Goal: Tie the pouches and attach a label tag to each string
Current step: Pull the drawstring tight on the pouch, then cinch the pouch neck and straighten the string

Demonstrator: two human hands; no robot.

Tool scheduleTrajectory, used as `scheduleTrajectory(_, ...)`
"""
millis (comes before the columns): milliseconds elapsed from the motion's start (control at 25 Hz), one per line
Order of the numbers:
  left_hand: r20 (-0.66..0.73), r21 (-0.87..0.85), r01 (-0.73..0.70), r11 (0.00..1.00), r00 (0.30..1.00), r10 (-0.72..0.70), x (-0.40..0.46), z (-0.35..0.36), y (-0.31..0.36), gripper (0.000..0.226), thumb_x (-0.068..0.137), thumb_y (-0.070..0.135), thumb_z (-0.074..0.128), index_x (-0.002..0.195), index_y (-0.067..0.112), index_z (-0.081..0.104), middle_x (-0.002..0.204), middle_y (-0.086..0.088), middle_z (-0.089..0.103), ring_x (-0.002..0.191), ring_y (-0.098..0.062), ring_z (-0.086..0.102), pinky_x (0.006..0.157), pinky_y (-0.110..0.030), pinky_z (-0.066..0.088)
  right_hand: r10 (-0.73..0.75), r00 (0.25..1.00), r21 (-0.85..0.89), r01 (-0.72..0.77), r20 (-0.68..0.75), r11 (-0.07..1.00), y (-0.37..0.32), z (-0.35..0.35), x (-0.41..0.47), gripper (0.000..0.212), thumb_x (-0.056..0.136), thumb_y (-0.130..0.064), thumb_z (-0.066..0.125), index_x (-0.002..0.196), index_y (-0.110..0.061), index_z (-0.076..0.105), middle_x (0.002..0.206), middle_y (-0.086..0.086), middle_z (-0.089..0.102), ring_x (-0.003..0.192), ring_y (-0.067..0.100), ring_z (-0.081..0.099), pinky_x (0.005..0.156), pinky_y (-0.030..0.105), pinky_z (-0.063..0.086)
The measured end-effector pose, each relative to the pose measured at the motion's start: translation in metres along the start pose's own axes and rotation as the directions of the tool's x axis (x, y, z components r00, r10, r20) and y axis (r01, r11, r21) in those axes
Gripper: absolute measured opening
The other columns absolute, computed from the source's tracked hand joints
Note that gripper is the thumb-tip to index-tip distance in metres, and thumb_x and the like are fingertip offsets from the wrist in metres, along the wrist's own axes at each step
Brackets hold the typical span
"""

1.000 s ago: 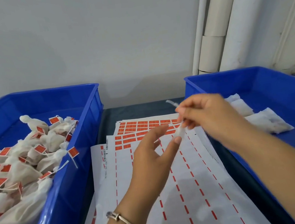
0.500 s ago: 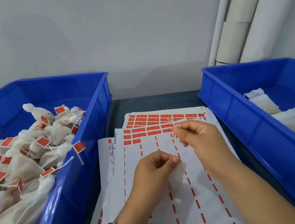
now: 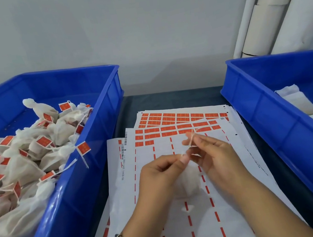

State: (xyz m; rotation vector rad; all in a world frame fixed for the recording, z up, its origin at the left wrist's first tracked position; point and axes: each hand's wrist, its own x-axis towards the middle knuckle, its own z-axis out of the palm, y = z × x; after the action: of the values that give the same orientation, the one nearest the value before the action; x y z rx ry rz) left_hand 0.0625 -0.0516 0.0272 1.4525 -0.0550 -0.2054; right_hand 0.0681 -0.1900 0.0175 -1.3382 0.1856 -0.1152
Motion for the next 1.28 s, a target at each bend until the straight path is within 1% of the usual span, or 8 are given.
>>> scheduleTrajectory(80,-0.116,-0.064,-0.028,0.998,0.993,0.02,0.003,-0.004,0.0,0.018,0.058,0.046,0.064,0.073,0.043,0.074,0.083,0.021,0.071,0.086,-0.005,0.065,0.073,-0.022,0.048,0.034,0.987,-0.05,-0.026,0.155,0.998,0.005,0.003,-0.005,0.04,0.074,-0.056,0.054,0.104,-0.035,0.07,0.107,-0.008,0.071,0.101,0.012,0.066,0.081,0.024,0.054)
scheduleTrajectory(280,-0.242,-0.061,-0.07,0.996,0.969,0.053,0.005,-0.008,0.001,0.013,0.058,0.045,0.065,0.068,0.049,0.072,0.08,0.027,0.069,0.079,0.01,0.062,0.05,-0.007,0.045,0.086,0.937,-0.458,0.084,0.339,0.885,0.01,0.021,-0.014,0.062,0.069,-0.058,0.061,0.127,-0.053,0.04,0.112,-0.043,0.045,0.1,-0.018,0.049,0.076,0.003,0.046)
scheduleTrajectory(440,-0.284,-0.003,-0.053,0.999,0.958,0.05,0.007,-0.005,0.0,0.011,0.053,0.048,0.063,0.061,0.054,0.068,0.076,0.036,0.063,0.082,-0.001,0.06,0.056,-0.013,0.05,0.081,0.964,-0.611,0.094,0.254,0.786,0.015,0.025,-0.018,0.019,0.079,-0.044,0.07,0.088,-0.05,0.053,0.084,-0.031,0.057,0.083,-0.002,0.059,0.06,0.003,0.045)
scheduleTrajectory(560,-0.331,-0.076,-0.033,0.997,0.944,0.006,0.013,-0.012,0.003,0.016,0.055,0.05,0.064,0.068,0.047,0.072,0.077,0.033,0.065,0.084,-0.003,0.06,0.056,-0.013,0.045,0.172,0.963,-0.626,-0.005,0.206,0.78,0.01,0.022,-0.019,0.011,0.083,-0.047,0.064,0.078,-0.038,0.059,0.071,-0.021,0.06,0.074,0.004,0.06,0.054,0.005,0.044)
scheduleTrajectory(720,-0.37,-0.266,0.002,0.964,0.923,-0.104,0.021,-0.022,0.003,0.015,0.062,0.047,0.063,0.072,0.041,0.073,0.081,0.025,0.069,0.085,-0.007,0.064,0.064,-0.017,0.05,0.236,0.954,-0.437,-0.135,0.186,0.889,0.005,0.017,-0.016,0.022,0.085,-0.04,0.063,0.07,-0.026,0.072,0.075,-0.022,0.064,0.091,0.013,0.056,0.068,0.016,0.041)
scheduleTrajectory(920,-0.393,-0.36,0.045,0.932,0.899,-0.195,0.026,-0.023,0.001,0.015,0.079,0.034,0.065,0.068,0.04,0.073,0.076,0.019,0.07,0.08,-0.011,0.066,0.058,-0.018,0.051,0.217,0.944,0.153,-0.259,0.25,0.954,0.002,0.0,-0.009,0.025,0.059,-0.035,0.082,0.076,-0.018,0.076,0.078,0.002,0.065,0.098,0.025,0.058,0.082,0.037,0.055)
scheduleTrajectory(1080,-0.386,-0.139,0.061,0.988,0.916,-0.11,0.026,-0.019,-0.007,0.004,0.079,0.029,0.07,0.076,0.026,0.072,0.074,0.02,0.069,0.07,-0.005,0.067,0.055,-0.016,0.05,0.19,0.945,0.564,-0.313,0.267,0.764,0.001,-0.01,-0.001,0.032,0.058,-0.015,0.084,0.089,-0.012,0.076,0.089,0.014,0.069,0.081,0.024,0.07,0.073,0.044,0.056)
scheduleTrajectory(1280,-0.173,0.365,-0.106,0.925,0.969,0.179,0.014,-0.008,-0.011,0.012,0.08,0.032,0.069,0.071,0.037,0.064,0.076,0.034,0.061,0.077,0.012,0.057,0.052,-0.003,0.043,0.097,0.989,0.347,-0.132,0.116,0.929,-0.003,-0.006,-0.004,0.023,0.071,-0.018,0.07,0.089,-0.031,0.077,0.108,-0.001,0.071,0.082,0.013,0.071,0.071,0.031,0.056)
